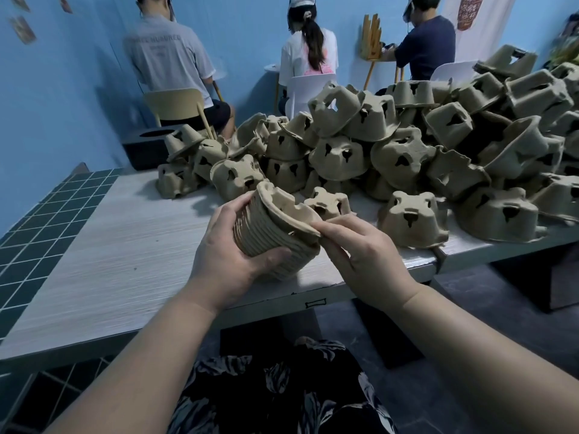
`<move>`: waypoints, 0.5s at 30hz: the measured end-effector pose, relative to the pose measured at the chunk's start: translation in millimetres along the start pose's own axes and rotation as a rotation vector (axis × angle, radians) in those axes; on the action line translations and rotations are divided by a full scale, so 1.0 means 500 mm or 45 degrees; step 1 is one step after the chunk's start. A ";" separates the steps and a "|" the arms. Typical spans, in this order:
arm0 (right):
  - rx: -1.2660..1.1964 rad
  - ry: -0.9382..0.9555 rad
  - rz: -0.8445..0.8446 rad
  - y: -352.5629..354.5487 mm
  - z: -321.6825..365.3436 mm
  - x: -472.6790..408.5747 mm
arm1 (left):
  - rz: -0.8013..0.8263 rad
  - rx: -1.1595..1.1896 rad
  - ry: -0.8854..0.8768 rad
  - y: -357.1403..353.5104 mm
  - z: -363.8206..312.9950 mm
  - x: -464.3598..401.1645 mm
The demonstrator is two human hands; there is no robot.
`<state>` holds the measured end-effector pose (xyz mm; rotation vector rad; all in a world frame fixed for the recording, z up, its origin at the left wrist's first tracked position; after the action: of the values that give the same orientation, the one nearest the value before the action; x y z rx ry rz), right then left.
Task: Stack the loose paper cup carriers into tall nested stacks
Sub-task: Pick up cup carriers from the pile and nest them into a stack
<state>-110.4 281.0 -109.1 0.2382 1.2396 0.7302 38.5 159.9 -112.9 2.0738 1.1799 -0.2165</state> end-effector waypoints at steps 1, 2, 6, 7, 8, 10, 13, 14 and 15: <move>0.010 0.024 0.049 -0.006 0.002 -0.001 | -0.005 0.005 0.000 0.001 0.000 0.001; 0.022 0.048 0.097 -0.011 0.005 -0.002 | -0.010 0.011 -0.001 0.002 0.001 0.001; 0.003 0.069 0.204 -0.015 0.009 -0.009 | -0.037 0.033 0.002 0.014 0.014 0.001; -0.014 0.027 0.177 -0.007 0.002 -0.014 | -0.047 0.035 0.012 0.018 0.020 0.001; -0.009 -0.046 0.128 0.001 -0.014 -0.022 | -0.057 0.035 0.024 0.024 0.025 0.002; 0.099 -0.297 0.063 0.007 -0.067 -0.043 | -0.075 0.038 0.048 0.036 0.035 0.004; 0.294 -0.600 0.192 -0.018 -0.140 -0.069 | -0.078 0.044 0.067 0.044 0.042 0.006; 0.323 -0.629 0.248 -0.032 -0.150 -0.076 | -0.076 0.045 0.070 0.045 0.044 0.006; 0.342 -0.638 0.306 -0.047 -0.157 -0.083 | -0.074 0.045 0.073 0.045 0.045 0.005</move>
<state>-179.3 220.5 -116.0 0.7551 0.8311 0.6540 62.5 139.6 -118.9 2.0902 1.2804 -0.2076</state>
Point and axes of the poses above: each hand's wrist, its own x-axis away from the middle knuckle, its own y-axis out of the back of the hand, z = x × y, the point moved 8 cm from there along -x, towards the middle knuckle, and after that the axes turned 3 degrees about -y, right-handed, at the moved point
